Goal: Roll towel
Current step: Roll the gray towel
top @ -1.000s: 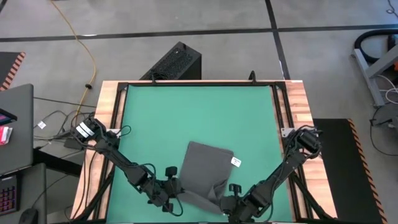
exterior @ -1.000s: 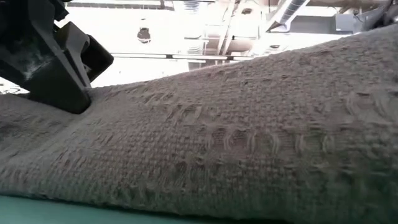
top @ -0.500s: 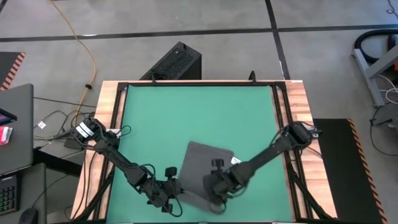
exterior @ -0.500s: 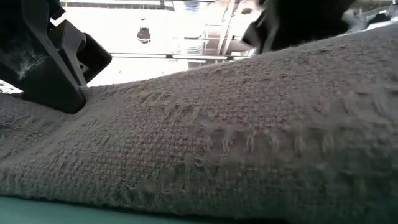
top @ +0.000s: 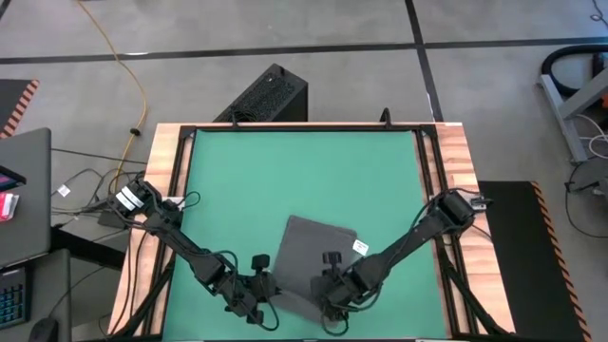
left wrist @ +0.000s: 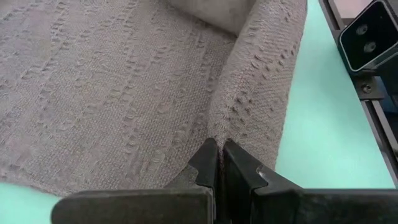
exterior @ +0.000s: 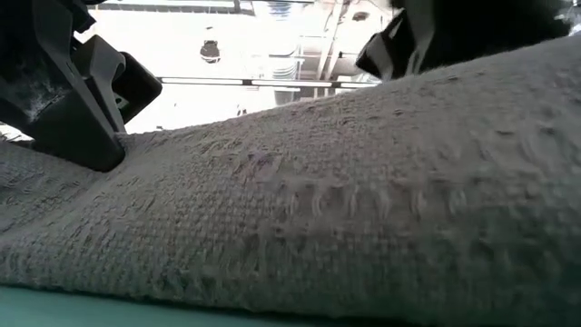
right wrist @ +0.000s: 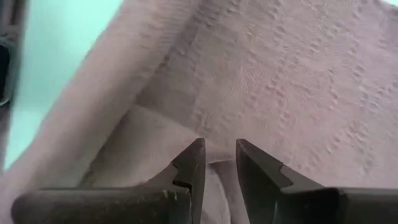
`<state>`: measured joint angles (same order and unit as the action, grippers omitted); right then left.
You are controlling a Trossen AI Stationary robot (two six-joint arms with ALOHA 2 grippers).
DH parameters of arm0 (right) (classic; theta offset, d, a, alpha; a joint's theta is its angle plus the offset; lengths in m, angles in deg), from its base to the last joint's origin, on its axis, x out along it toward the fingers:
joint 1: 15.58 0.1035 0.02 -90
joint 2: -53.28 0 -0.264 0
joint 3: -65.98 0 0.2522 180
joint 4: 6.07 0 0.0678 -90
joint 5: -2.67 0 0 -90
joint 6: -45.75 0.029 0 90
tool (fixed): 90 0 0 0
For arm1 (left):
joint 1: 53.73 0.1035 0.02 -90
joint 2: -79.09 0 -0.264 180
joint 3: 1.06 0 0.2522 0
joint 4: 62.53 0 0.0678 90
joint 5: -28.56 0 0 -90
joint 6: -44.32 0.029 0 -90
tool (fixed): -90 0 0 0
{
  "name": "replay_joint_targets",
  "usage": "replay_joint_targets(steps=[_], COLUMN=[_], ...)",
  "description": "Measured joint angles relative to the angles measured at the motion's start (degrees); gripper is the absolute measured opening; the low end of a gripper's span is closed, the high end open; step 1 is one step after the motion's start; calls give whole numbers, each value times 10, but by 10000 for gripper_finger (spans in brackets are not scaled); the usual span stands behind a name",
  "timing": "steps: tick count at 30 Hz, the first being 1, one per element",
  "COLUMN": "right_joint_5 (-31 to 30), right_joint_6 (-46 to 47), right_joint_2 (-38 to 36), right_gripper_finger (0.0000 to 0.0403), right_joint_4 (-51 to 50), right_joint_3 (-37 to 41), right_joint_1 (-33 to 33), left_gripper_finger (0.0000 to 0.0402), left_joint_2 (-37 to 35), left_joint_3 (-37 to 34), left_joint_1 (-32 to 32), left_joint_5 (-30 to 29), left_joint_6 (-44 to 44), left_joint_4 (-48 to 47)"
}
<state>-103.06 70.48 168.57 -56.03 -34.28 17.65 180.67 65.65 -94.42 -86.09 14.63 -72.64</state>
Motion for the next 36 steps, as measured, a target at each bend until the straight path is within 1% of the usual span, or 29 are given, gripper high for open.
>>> replay_joint_targets(steps=[2, 5, 9, 12, 16, 21, 23, 26, 30, 36], right_joint_5=[-5, 23, 44, 61, 67, 83, 67, 0, -75, -86], right_joint_6=[-8, -8, 13, 46, 71, 114, 126, 125, 99, 67], right_joint_2=[11, 23, 17, 4, -10, -8, -7, -10, -36, -27], right_gripper_finger=[113, 113, 113, 113, 113, 113, 113, 113, 113, 108], right_joint_4=[4, 13, 6, -13, -17, -20, -24, -26, -21, -7], right_joint_3=[0, 0, -1, -1, -1, -1, -1, -1, -1, 0], right_joint_1=[-3, -12, -9, 1, 26, 57, 71, 85, 89, 63], left_gripper_finger=[0, 0, 0, 0, 0, 0, 0, 0, 0, 0], left_joint_2=[0, 0, 0, 0, 0, 0, 0, 0, 0, 0], left_joint_3=[0, 0, 0, 0, 0, 0, 0, 0, 0, 0], left_joint_1=[0, 0, 0, 0, -1, -1, -1, -1, -1, -1], left_joint_5=[0, 0, 0, 0, 0, 0, 0, -1, 0, 0], left_joint_6=[0, -2, -3, -2, -1, -1, -1, -1, -6, -8], left_joint_4=[2, 2, 2, 2, 1, 1, 2, 3, 3, 3])
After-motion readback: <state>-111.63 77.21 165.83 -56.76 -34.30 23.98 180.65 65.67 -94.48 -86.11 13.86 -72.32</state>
